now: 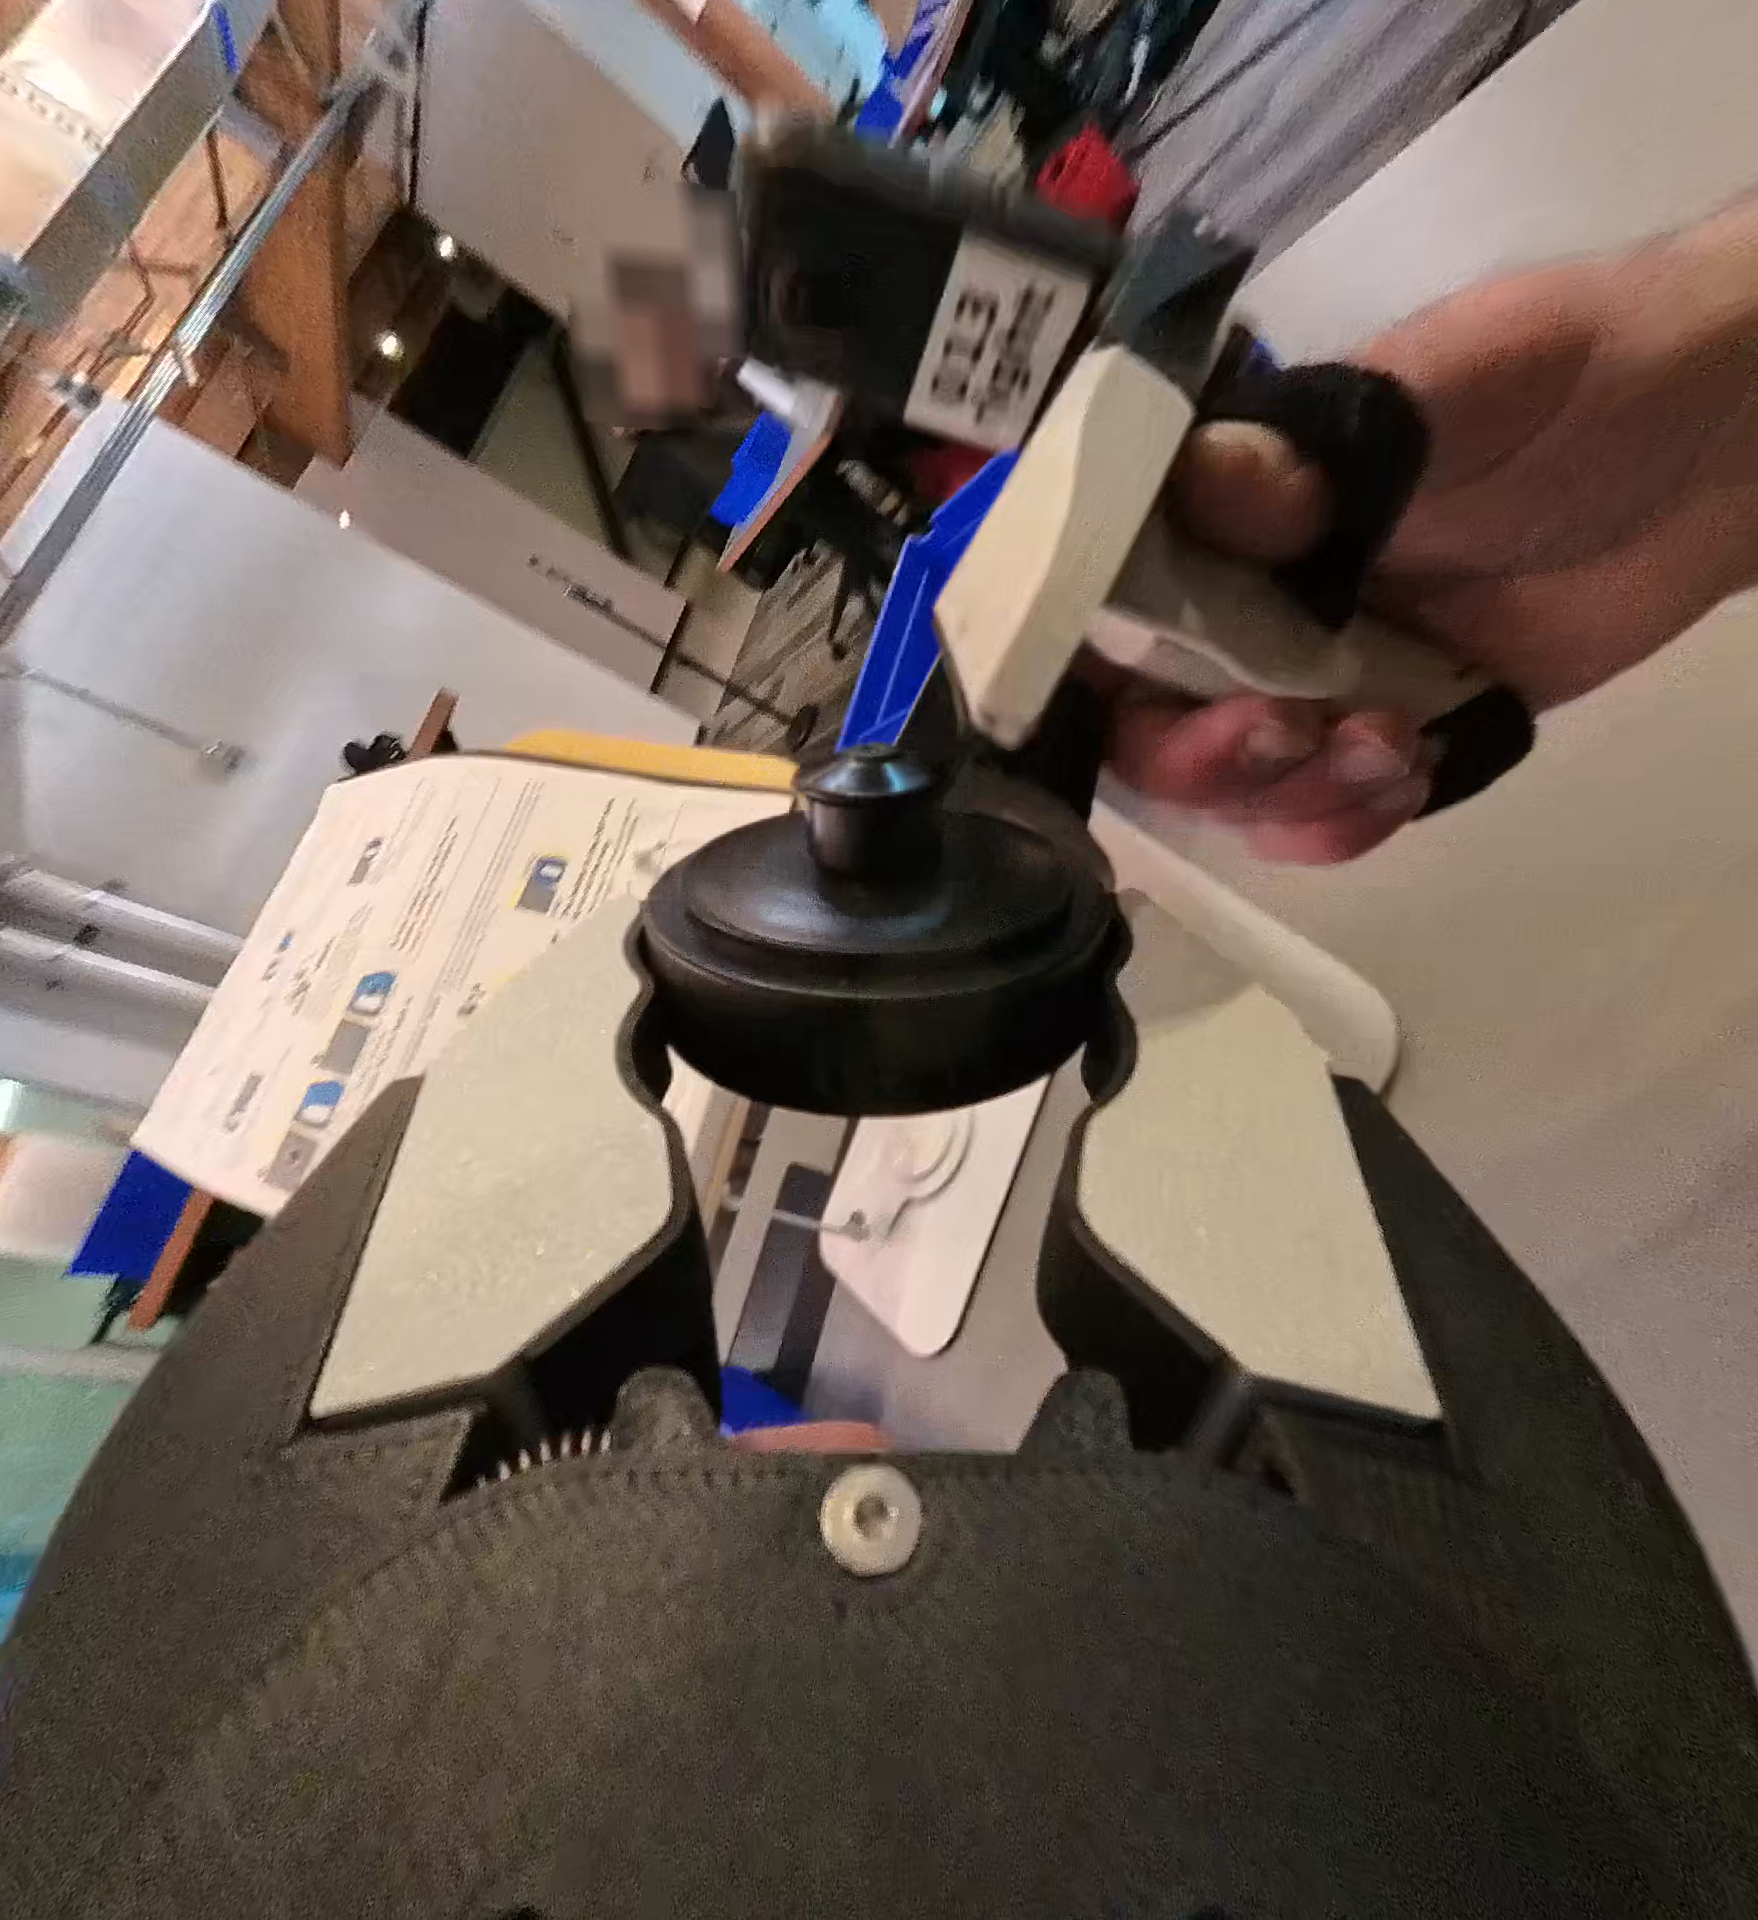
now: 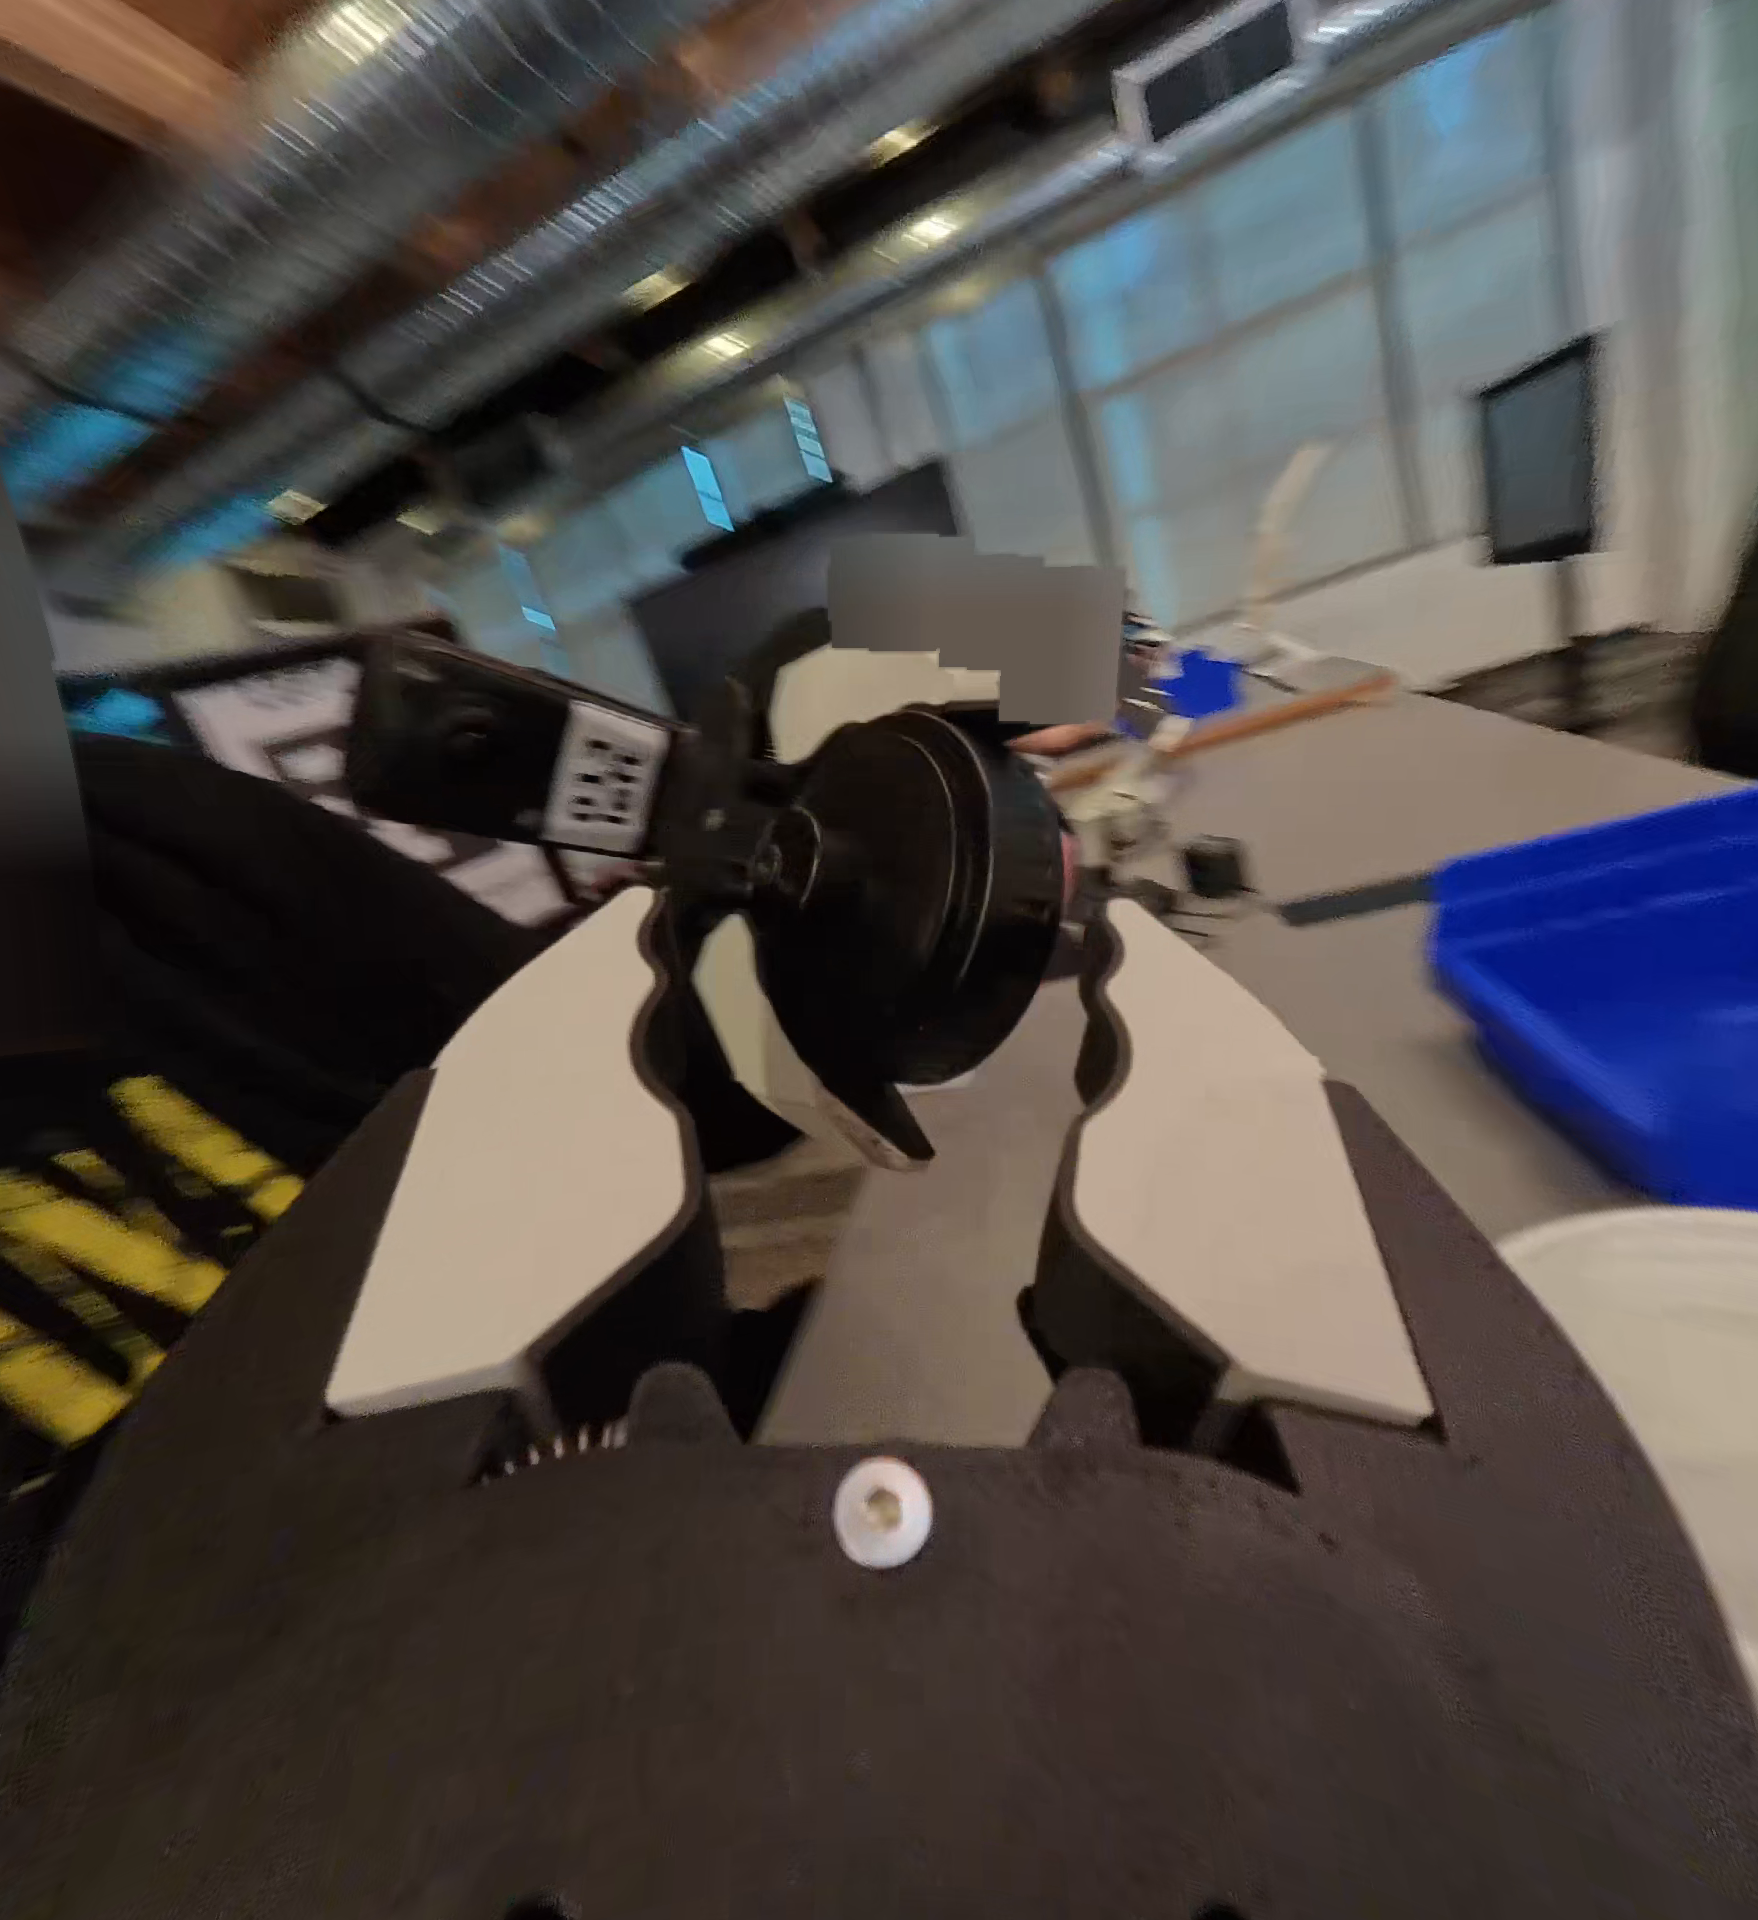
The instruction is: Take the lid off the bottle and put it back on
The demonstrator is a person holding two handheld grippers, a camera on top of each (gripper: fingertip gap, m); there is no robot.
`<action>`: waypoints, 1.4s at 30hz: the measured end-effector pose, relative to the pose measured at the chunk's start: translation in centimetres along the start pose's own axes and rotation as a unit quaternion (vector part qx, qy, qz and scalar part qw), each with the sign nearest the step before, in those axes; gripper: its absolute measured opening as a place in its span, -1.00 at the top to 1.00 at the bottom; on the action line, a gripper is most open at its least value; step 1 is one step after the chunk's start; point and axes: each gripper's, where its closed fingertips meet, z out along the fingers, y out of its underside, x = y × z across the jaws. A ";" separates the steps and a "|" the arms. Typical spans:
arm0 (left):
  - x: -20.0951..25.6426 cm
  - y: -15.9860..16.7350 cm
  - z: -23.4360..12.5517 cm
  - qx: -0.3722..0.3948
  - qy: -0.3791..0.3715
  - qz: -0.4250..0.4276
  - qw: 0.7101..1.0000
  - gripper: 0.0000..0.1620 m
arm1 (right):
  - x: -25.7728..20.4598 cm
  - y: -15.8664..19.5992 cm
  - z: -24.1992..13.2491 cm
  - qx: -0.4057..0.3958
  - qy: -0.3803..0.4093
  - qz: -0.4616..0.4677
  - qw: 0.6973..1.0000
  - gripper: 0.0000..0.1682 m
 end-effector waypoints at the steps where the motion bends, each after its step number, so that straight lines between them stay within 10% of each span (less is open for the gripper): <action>1: -0.2 0.3 0.1 -0.015 -0.011 0.004 1.000 0.03 | 0.7 0.0 0.1 -0.013 0.049 -0.024 0.998 0.06; 10: -0.7 2.5 1.7 -0.140 -0.082 0.093 0.982 0.04 | 3.4 1.1 0.6 -0.089 0.239 -0.105 0.961 -0.03; 42: 0.1 2.8 2.2 -0.188 -0.114 0.135 0.966 0.03 | 4.4 2.3 0.5 -0.112 0.263 -0.116 0.951 0.06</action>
